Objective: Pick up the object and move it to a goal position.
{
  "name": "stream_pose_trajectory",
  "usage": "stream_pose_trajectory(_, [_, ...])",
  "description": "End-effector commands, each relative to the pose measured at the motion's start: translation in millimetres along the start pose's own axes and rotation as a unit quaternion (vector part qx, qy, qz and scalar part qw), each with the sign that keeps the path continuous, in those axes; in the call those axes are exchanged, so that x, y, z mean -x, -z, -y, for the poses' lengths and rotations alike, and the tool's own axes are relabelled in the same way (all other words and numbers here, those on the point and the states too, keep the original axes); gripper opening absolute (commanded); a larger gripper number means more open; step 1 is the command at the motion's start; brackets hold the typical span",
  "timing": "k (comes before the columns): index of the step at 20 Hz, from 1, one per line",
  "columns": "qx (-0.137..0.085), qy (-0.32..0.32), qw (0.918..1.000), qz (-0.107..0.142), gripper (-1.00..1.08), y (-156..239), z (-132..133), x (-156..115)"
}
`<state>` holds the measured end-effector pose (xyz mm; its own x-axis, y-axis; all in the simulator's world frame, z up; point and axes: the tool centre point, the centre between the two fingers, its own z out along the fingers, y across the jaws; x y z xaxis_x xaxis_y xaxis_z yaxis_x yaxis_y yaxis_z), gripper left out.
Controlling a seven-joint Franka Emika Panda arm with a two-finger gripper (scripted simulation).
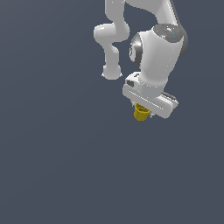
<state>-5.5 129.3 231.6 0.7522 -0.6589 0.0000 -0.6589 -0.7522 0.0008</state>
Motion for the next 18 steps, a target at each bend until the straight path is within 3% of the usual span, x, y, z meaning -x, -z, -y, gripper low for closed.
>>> stream_pose_trajectory(1, [0.0,0.0,1.0,-0.001,-1.0,29,5,12])
stream_pose_trajectory(10, [0.0,0.0,1.0,-0.001,-1.0,119,24,50])
stream_pose_trajectory(18, [0.0,0.0,1.0,0.0,-1.0,160,35,66])
